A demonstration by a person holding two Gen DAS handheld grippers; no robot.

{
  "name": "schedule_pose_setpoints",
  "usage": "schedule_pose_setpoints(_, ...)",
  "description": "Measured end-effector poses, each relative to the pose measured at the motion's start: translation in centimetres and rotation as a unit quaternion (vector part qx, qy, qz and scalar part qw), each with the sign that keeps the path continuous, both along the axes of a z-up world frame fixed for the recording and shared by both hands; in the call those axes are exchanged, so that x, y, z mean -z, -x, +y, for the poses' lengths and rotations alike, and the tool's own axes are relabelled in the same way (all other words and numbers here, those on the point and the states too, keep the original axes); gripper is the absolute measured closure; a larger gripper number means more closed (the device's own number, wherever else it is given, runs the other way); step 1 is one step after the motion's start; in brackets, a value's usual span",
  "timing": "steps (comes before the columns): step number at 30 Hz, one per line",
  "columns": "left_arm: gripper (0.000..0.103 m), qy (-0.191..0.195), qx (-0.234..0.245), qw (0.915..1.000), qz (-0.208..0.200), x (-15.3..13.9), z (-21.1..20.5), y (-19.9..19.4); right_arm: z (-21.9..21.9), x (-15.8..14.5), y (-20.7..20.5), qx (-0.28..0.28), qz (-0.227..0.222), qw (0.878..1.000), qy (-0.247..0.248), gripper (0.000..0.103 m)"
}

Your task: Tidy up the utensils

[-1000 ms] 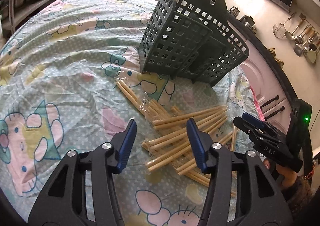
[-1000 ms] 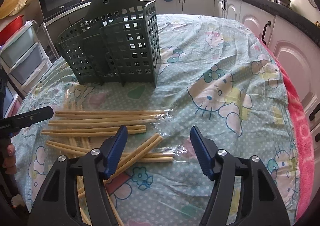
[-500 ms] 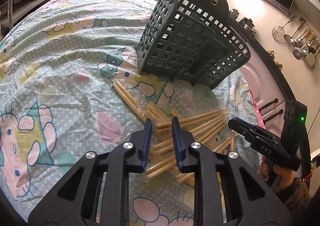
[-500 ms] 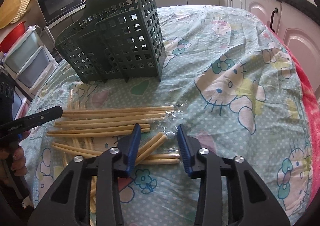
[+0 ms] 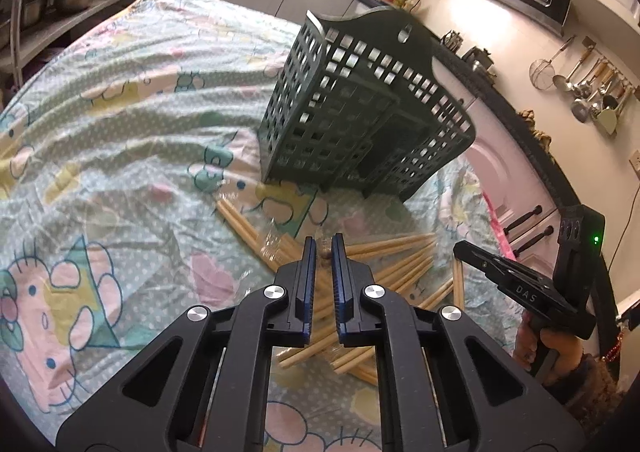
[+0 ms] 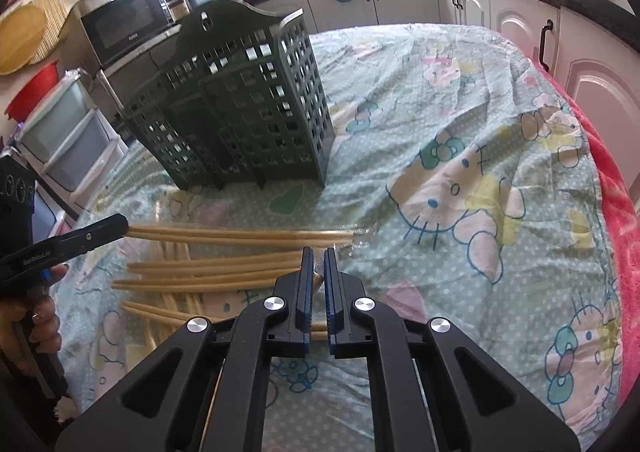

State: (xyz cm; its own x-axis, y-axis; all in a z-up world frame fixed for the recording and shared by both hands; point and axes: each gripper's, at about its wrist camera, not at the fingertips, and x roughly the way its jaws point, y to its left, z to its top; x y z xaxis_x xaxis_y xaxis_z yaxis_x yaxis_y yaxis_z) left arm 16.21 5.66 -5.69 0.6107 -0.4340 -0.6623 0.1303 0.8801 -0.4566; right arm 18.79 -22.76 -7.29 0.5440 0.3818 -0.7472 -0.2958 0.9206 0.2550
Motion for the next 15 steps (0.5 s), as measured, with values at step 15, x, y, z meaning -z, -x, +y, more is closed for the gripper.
schedule_pose_setpoints(15,0.1,0.024,0.012,0.9961,-0.083,-7.7,0.5,1.2,1.5,-7.5,1.9,-0.039,-0.072,0.996,-0.037,0.098)
